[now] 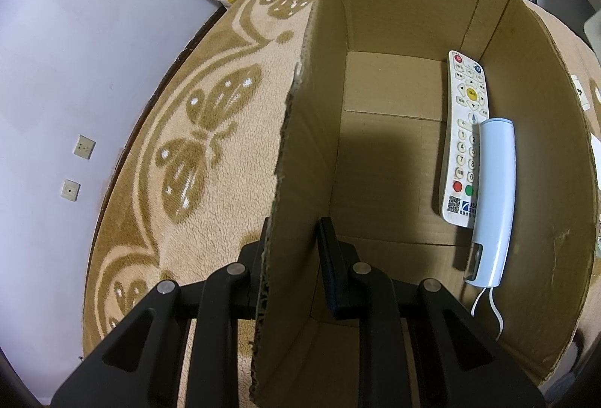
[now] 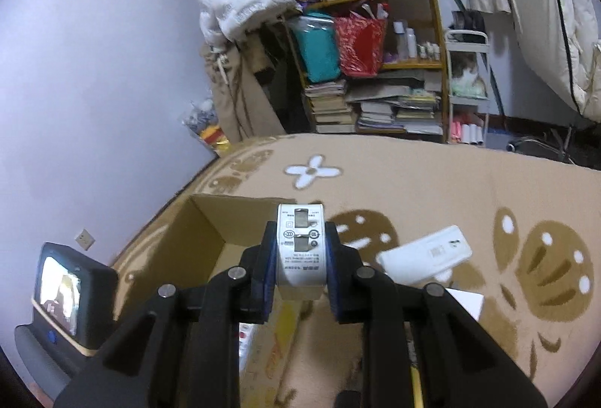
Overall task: Organize rigid objects
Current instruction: 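Lower the white adapter into the box beside the power bank and release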
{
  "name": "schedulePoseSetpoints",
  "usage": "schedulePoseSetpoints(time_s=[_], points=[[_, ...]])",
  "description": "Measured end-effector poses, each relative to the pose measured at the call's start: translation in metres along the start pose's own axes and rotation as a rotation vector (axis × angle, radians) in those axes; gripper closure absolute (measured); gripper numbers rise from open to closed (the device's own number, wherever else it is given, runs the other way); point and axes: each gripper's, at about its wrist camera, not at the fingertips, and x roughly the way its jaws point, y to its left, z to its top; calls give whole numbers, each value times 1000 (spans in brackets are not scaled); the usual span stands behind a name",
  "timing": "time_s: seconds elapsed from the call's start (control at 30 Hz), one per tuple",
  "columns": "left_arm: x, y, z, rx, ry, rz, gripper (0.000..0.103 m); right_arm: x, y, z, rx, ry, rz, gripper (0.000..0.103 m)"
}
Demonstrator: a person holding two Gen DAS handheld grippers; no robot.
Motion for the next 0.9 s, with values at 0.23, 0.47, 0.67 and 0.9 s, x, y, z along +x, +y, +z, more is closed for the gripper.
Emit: schedulePoseSetpoints(time_s=[0.23, 0.47, 0.67, 0.9], points=[[-1, 0, 0, 3, 1, 3, 83, 4, 12, -6, 12, 41, 120, 79], [0, 0, 0, 3, 1, 2, 83, 14, 40, -24, -93, 79, 132, 79], [-1, 0, 0, -4, 1, -5, 84, 20, 54, -43, -174, 103, 95, 79], [-1, -1, 0, -4, 1, -3, 83, 28, 52, -48, -173, 129, 63, 79]])
